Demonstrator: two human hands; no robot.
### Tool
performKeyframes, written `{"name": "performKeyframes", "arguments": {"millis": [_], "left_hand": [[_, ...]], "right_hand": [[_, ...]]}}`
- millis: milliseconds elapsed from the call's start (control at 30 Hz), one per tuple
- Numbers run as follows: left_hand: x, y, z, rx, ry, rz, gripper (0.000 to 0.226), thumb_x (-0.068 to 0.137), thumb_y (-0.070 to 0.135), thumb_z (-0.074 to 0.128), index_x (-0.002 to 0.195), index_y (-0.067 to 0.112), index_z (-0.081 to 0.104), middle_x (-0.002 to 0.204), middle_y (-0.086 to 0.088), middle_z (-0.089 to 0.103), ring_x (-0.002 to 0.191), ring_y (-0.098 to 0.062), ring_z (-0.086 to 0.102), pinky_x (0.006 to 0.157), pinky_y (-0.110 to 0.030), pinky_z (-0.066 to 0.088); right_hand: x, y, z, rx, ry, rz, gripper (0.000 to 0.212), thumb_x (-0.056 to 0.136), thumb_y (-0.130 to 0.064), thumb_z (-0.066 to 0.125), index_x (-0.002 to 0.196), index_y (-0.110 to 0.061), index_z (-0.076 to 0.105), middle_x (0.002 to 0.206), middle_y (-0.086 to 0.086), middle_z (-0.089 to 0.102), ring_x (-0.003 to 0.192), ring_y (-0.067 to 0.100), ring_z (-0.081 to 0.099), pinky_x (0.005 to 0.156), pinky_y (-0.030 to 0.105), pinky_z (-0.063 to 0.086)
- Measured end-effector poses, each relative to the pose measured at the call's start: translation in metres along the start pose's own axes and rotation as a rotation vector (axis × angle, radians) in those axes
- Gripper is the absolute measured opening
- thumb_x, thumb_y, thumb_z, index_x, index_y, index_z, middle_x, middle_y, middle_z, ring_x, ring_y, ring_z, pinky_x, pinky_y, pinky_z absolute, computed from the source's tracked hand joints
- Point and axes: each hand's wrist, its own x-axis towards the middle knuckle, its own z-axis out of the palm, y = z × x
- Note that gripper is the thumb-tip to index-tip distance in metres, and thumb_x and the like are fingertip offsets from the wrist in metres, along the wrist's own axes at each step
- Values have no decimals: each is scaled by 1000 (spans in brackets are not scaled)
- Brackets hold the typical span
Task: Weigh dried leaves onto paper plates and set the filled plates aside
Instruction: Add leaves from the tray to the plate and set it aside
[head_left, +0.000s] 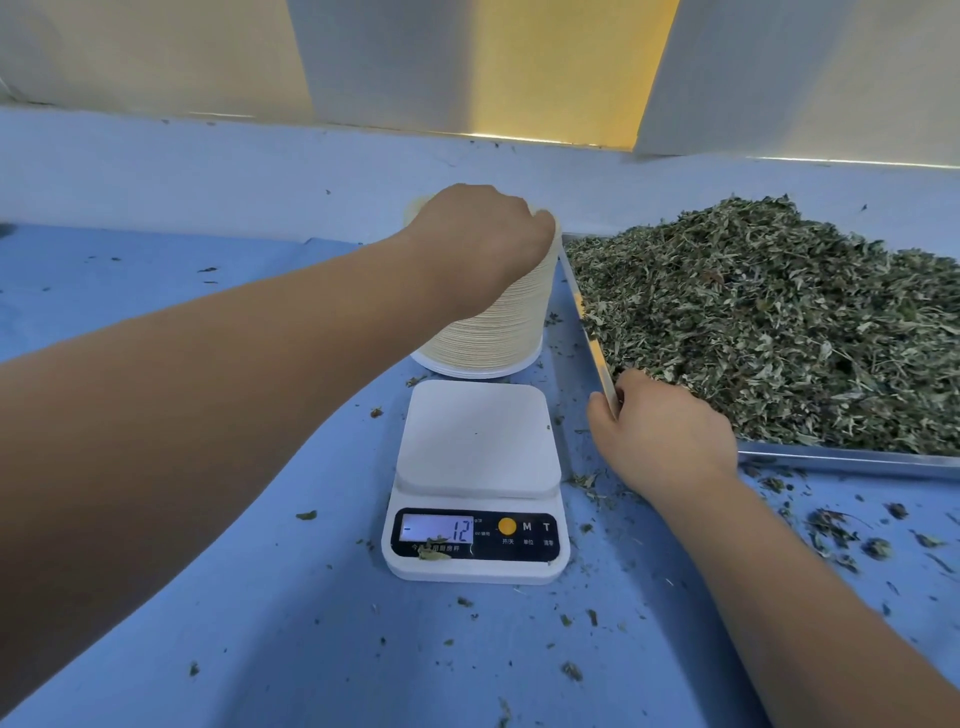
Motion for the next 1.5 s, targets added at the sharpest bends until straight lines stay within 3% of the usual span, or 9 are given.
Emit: {"name": "performKeyframes", "arguments": {"millis": [67,133,233,333,467,633,867,1000,1500], "left_hand": [[0,1,-1,-30,33,-9,36,83,-7,52,116,5,44,68,-4,31,53,-21,26,53,-32,19],[1,0,-5,-73,64,-41,17,80,-5,49,89,7,40,67,-3,32,53,-21,28,64,-35,23],[-4,-6,-8,-99,145,-113,30,80,2,48,69,14,24,67,-2,31,55,-21,28,71,-40,22],[-6,-14,0,-161,237,-238,6,81,6,49,77,10,46,71,-1,34,67,-27,36,72,-41,24],[-14,-14,17,-342,353,-391,29,87,10,45,99,10,72,99,-8,60,87,-32,49,77,-41,34],[-37,2,21,-591,633,-547,28,84,6,50,93,8,77,107,-8,67,100,-36,56,82,-48,45],[-91,29,28,-957,788,-733,22,83,-2,55,86,11,73,99,4,56,93,-13,57,78,-23,45],[-134,48,36,-1191,760,-876,33,84,-4,60,86,27,70,97,14,54,87,9,57,79,-8,45],[-165,65,73,-1346,446,-888,37,88,-2,67,91,33,75,100,13,65,93,-2,64,85,-13,51]], "right_hand": [[0,0,1,3,5,0,35,99,-49,39,84,-19,47,64,-2,53,51,18,49,49,26,33],[-1,0,1,9,6,-1,35,99,-49,39,83,-18,47,64,-2,53,51,18,49,49,26,34],[0,1,1,16,5,-14,35,99,-49,39,84,-18,47,64,-1,53,50,19,49,49,26,34],[0,1,1,16,-2,-17,36,99,-50,40,84,-18,47,64,-2,53,50,19,50,48,26,33],[0,1,2,5,9,-18,35,99,-50,40,85,-18,47,64,-2,53,51,19,50,48,26,32],[0,1,2,-62,61,-67,35,97,-48,39,80,-18,48,65,-2,48,68,24,48,64,35,36],[-3,8,0,-53,56,-102,42,87,-62,43,72,-24,38,74,-7,42,80,23,40,70,37,38],[-3,16,-1,-65,-58,-157,46,83,-70,46,76,-26,37,72,-7,47,73,22,46,50,27,27],[-4,11,-2,-119,-49,-127,51,89,-72,42,74,-24,37,69,-1,51,58,16,45,52,29,37]]}}
